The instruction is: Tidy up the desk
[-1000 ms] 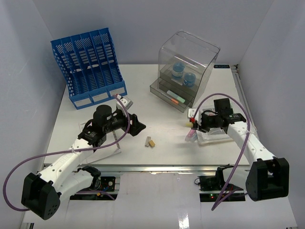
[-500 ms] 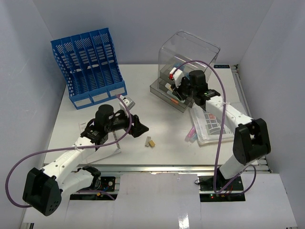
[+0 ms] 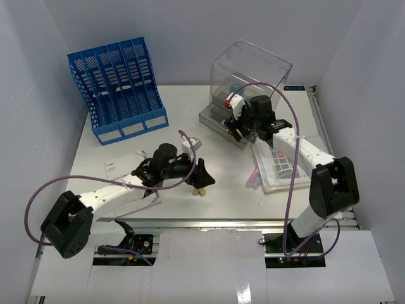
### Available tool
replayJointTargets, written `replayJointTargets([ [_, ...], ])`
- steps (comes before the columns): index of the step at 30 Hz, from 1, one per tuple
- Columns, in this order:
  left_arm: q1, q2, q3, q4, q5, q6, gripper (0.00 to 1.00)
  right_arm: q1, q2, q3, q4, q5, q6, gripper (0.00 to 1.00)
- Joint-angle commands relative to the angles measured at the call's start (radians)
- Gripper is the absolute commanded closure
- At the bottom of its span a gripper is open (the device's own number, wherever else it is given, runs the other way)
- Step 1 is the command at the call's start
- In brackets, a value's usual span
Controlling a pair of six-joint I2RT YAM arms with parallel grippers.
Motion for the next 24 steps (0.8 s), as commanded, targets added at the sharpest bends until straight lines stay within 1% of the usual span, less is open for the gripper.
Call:
replayJointTargets([
  [1, -0.110, 0.127, 0.098, 0.047, -0.146, -0.047, 0.25, -0.016, -0.188, -0.003, -0.180, -0.153, -0.049, 0.20],
  [3, -0.157, 0.176, 0.148, 0.036, -0.212, -0.051, 0.32, -0.047, -0.241, -0.018, -0.285, -0.244, -0.091, 0.20],
  [5, -0.196, 0.267, 0.244, 0.004, -0.293, -0.047, 0.38, -0.126, -0.315, -0.066, -0.316, -0.383, -0.105, 0.20],
  [8, -0.280, 0.412, 0.391, -0.065, -0.405, -0.029, 0.42, -0.245, -0.416, -0.177, -0.327, -0.490, -0.112, 0.21],
  [12, -0.337, 0.591, 0.576, -0.172, -0.542, -0.001, 0.38, -0.429, -0.523, -0.328, -0.325, -0.582, -0.124, 0.21],
  [14, -0.354, 0.674, 0.648, -0.207, -0.585, 0.016, 0.36, -0.511, -0.564, -0.371, -0.321, -0.632, -0.121, 0.21],
  [16, -0.361, 0.717, 0.715, -0.223, -0.596, 0.022, 0.35, -0.585, -0.575, -0.406, -0.315, -0.696, -0.116, 0.21],
  [20, -0.375, 0.804, 0.834, -0.264, -0.621, 0.034, 0.35, -0.678, -0.590, -0.431, -0.312, -0.725, -0.123, 0.21],
  [24, -0.384, 0.869, 0.912, -0.292, -0.649, 0.045, 0.35, -0.709, -0.594, -0.446, -0.315, -0.749, -0.121, 0.21],
])
